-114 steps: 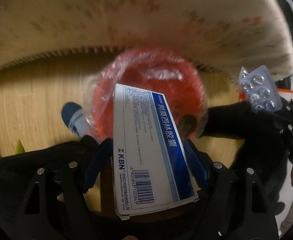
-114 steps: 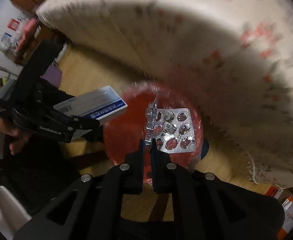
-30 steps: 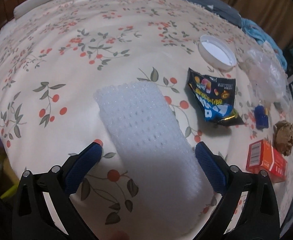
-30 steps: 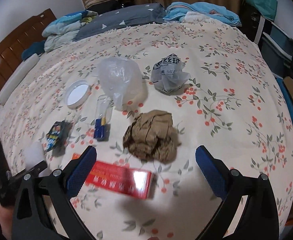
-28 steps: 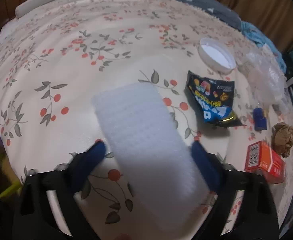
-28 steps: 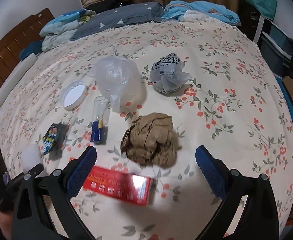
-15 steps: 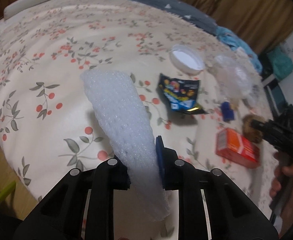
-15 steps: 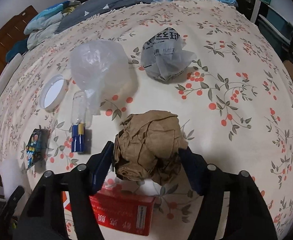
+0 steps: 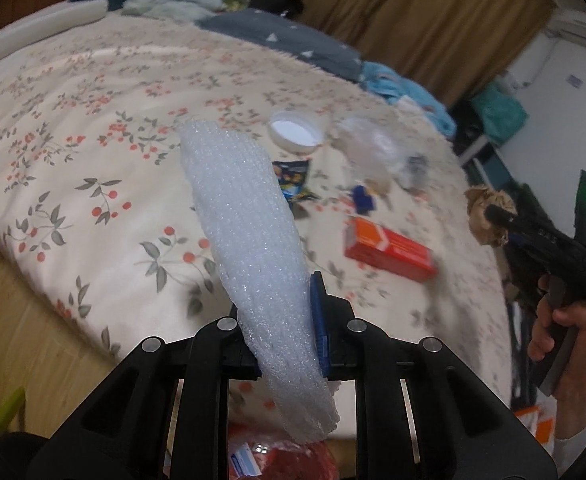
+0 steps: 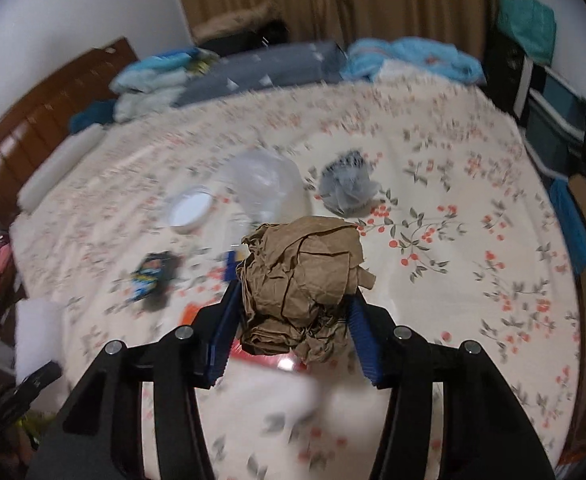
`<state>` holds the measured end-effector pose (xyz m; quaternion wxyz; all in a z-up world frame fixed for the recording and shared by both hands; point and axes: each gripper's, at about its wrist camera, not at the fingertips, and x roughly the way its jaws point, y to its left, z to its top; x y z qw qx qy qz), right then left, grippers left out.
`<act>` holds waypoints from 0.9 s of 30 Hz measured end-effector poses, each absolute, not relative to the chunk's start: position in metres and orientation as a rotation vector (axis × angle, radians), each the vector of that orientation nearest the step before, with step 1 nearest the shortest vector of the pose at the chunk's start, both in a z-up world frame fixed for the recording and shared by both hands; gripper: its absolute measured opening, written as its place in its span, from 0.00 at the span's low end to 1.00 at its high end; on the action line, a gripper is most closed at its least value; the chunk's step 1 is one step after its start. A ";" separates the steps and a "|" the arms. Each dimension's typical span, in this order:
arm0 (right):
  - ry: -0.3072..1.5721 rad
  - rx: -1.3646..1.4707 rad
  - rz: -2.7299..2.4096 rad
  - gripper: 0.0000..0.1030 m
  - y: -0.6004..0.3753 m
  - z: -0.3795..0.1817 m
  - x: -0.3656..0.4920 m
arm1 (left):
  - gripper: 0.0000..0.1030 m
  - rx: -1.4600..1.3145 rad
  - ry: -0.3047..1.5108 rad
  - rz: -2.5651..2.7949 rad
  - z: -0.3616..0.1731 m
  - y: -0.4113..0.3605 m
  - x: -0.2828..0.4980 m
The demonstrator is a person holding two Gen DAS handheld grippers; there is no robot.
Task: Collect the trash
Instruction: 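Carry both items over the red bin and open both tools to drop them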
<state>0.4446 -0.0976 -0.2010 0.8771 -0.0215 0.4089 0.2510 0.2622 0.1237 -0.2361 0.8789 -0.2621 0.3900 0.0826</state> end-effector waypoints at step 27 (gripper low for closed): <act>0.756 -0.071 0.737 0.50 -0.181 -0.138 0.158 | 0.18 -0.336 0.878 -0.056 -0.185 0.046 0.091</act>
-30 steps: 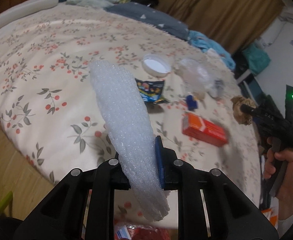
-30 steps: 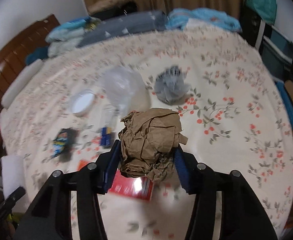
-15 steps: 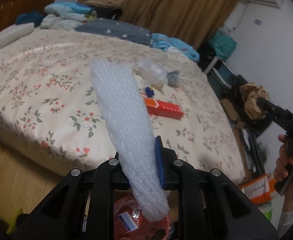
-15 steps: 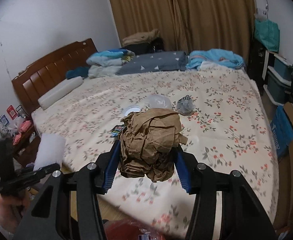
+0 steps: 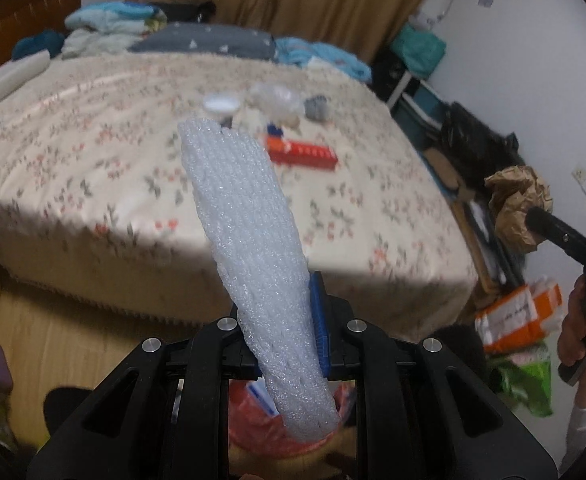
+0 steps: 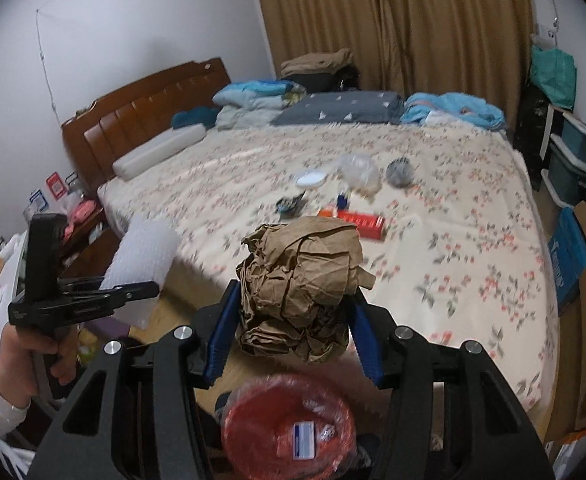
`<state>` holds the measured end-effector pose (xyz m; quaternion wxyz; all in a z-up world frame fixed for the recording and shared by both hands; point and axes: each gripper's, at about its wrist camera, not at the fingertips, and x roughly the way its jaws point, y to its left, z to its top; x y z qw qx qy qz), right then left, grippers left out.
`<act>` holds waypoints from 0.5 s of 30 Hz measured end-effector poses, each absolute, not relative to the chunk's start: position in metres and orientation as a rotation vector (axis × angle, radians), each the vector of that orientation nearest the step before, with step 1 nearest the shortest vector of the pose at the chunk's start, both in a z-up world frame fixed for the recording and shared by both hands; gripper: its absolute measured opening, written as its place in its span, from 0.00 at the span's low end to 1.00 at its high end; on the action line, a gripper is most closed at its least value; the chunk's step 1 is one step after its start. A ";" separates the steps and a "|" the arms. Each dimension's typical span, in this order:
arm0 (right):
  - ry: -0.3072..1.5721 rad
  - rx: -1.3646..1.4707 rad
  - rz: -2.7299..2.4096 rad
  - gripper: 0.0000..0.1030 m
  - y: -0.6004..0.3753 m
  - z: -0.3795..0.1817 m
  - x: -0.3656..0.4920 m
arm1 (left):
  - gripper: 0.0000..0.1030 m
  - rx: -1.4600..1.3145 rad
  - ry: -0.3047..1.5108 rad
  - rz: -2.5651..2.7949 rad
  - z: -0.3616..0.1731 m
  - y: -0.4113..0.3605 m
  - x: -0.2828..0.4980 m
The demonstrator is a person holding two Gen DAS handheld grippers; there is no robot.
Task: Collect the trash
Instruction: 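Carry both items over the red bin and open both tools to drop them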
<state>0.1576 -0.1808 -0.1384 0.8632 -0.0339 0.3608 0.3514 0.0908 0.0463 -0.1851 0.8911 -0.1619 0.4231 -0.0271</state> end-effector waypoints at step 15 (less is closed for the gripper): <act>1.047 -0.163 0.768 0.50 -0.159 -0.250 0.137 | 0.18 -0.286 1.204 -0.104 -0.295 0.021 0.080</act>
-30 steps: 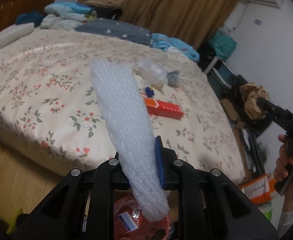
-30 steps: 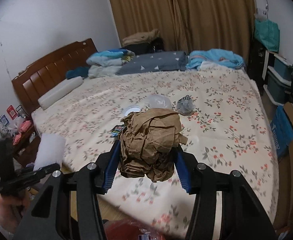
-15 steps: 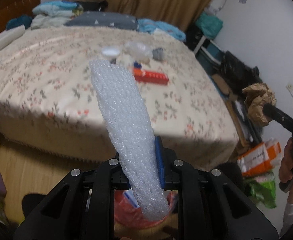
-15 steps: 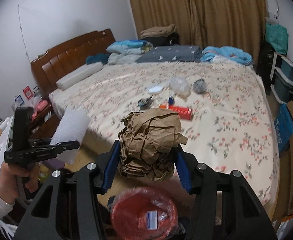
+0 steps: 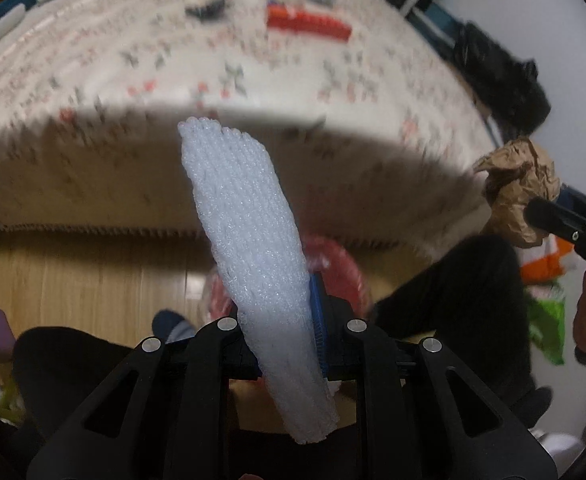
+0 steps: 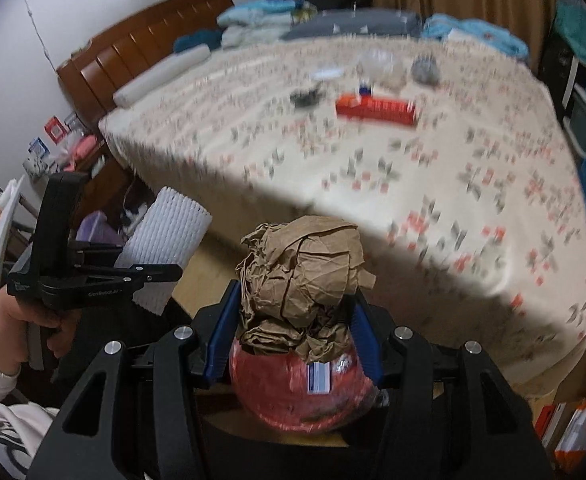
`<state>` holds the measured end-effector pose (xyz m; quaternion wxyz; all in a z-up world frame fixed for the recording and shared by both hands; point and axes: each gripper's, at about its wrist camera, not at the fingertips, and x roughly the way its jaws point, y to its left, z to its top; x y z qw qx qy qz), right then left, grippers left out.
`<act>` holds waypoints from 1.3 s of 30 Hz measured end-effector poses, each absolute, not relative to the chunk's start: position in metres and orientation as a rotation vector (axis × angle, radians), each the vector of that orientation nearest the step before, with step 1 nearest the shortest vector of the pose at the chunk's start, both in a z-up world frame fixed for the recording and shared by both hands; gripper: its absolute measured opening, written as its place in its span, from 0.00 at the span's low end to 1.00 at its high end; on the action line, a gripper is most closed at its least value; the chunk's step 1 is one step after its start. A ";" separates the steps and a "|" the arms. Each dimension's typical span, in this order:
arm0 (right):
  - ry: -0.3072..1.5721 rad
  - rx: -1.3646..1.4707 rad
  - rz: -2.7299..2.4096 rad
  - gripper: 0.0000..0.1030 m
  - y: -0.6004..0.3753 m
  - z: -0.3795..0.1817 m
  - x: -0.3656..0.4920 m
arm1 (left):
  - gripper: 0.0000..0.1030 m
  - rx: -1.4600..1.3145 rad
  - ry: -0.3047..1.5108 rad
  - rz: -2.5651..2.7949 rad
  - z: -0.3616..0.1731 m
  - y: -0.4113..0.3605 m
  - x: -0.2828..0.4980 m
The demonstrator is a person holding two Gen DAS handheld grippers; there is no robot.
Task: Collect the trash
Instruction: 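Carry both items over the red bin and open both tools to drop them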
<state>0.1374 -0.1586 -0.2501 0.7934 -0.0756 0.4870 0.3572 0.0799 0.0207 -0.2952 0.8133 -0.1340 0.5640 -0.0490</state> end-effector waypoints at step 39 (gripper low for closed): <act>1.647 -0.568 0.778 0.71 -0.104 -0.508 0.157 | 0.63 -0.493 1.809 -0.159 -0.536 0.018 0.107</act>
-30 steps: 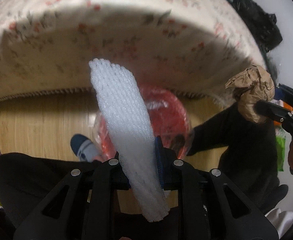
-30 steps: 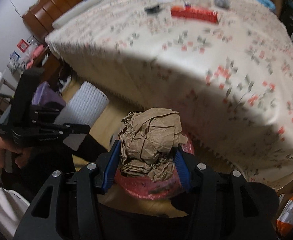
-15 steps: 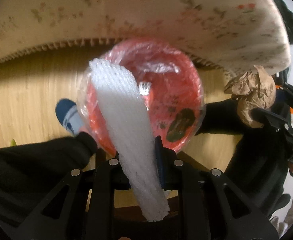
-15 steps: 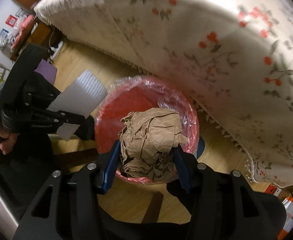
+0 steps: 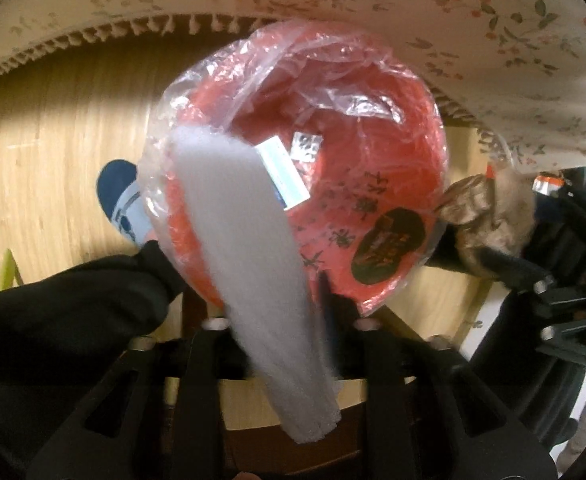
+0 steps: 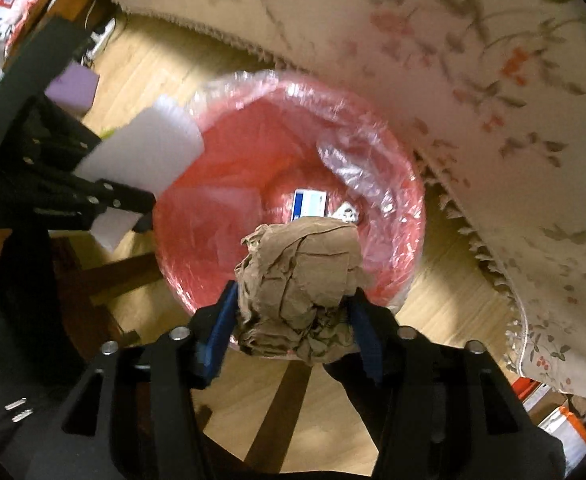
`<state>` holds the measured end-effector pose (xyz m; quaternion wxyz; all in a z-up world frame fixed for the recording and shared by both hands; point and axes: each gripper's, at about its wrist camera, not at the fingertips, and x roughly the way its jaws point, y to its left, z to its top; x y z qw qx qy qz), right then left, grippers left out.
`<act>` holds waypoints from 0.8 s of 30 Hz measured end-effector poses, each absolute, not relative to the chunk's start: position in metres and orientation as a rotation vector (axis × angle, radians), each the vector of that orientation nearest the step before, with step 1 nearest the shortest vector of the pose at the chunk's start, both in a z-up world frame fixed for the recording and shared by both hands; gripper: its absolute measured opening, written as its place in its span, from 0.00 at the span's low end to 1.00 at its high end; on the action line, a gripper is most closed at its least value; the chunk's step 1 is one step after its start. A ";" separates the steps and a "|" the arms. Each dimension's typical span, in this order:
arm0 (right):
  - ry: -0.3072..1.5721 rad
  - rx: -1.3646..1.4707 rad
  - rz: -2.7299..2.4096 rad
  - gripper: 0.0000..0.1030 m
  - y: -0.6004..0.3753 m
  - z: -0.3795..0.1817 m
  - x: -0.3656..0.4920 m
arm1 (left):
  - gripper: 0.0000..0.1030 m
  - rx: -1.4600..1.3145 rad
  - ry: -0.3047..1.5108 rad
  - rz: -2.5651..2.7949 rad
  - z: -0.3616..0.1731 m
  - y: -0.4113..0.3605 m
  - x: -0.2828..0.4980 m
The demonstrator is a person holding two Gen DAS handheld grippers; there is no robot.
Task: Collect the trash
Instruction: 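Carry both items over the red bin and open both tools to drop them, then grasp the dark snack wrapper with the left tool while the right tool grasps the red ointment box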
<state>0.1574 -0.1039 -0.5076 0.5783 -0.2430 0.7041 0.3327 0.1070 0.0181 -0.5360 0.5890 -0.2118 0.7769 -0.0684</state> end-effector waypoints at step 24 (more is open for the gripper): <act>1.006 -0.365 0.800 0.95 -0.134 -0.279 0.255 | 0.94 -0.167 1.182 -0.042 -0.309 0.069 0.184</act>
